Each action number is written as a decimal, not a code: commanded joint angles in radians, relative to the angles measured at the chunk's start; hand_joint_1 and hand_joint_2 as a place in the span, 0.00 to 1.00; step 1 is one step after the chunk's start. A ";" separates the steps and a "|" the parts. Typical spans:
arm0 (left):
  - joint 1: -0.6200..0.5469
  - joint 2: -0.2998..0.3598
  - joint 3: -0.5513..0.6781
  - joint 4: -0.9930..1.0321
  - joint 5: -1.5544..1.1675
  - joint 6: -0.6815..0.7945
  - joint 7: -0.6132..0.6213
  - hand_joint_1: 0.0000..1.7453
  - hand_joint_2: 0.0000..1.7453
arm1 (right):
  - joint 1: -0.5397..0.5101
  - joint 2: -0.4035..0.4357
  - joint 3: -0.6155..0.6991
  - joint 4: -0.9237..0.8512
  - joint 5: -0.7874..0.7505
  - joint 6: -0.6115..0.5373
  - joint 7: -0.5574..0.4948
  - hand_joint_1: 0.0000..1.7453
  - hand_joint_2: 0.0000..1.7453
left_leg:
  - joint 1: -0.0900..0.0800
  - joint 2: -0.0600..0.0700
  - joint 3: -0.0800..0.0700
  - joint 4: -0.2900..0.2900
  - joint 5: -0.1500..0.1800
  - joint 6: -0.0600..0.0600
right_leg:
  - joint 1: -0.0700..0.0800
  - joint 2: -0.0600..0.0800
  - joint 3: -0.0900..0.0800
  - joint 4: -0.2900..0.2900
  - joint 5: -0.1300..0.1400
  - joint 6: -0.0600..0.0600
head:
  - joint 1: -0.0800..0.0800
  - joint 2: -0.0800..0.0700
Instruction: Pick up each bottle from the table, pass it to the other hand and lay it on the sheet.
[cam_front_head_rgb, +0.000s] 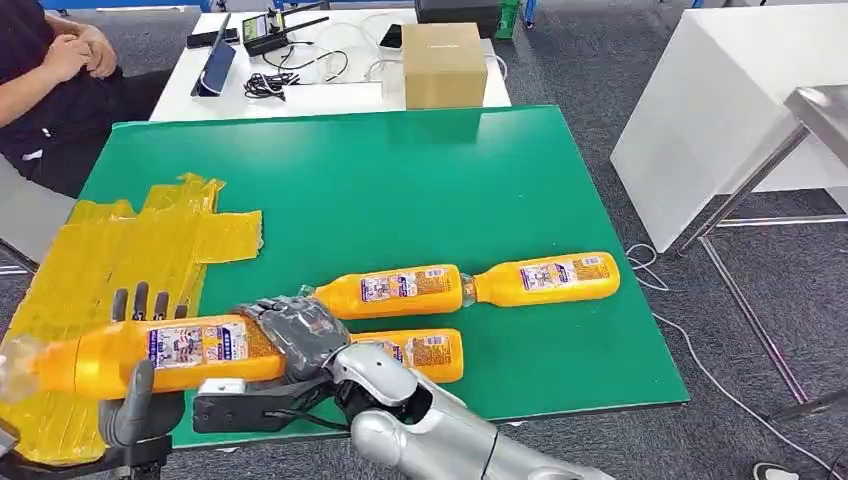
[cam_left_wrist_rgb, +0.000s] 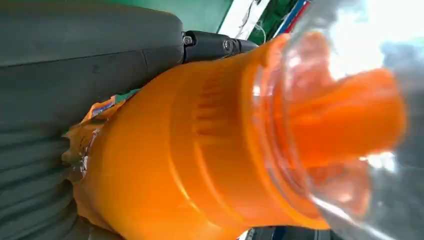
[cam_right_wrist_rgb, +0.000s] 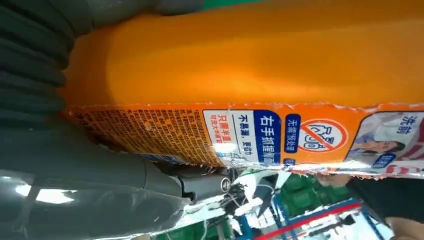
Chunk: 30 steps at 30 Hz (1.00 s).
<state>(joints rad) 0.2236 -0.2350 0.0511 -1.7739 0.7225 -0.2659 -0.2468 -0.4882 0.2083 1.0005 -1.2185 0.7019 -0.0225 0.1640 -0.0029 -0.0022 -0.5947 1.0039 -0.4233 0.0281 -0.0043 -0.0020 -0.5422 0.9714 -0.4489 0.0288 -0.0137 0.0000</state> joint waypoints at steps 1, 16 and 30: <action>-0.017 -0.007 0.082 0.007 0.006 0.008 -0.002 0.00 1.00 | -0.060 -0.033 0.127 0.050 -0.002 0.017 -0.015 0.83 1.00 | 0.001 0.001 0.002 0.000 0.000 -0.002 | 0.001 0.001 0.002 -0.001 0.000 0.000 | 0.000 0.000; -0.028 -0.039 0.137 0.051 0.041 -0.035 0.005 1.00 1.00 | -0.075 -0.058 0.165 0.076 -0.102 0.022 -0.020 0.77 1.00 | 0.001 -0.001 0.003 -0.001 0.000 -0.002 | 0.001 -0.001 0.003 -0.002 0.000 0.000 | 0.000 0.000; -0.029 -0.039 0.137 0.053 0.041 -0.036 0.004 1.00 1.00 | -0.071 -0.061 0.162 0.078 -0.102 0.018 -0.021 0.78 1.00 | 0.001 -0.001 0.003 -0.001 0.000 -0.002 | 0.001 -0.002 0.003 -0.002 0.000 0.000 | 0.000 0.000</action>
<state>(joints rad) 0.2406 -0.2739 0.1442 -1.7700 0.7626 -0.3067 -0.2400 -0.5457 0.1881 1.1105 -1.1814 0.5997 -0.0088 0.1514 -0.0028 -0.0018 -0.5947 1.0040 -0.4231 0.0278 -0.0043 -0.0018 -0.5433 0.9713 -0.4489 0.0288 -0.0137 0.0000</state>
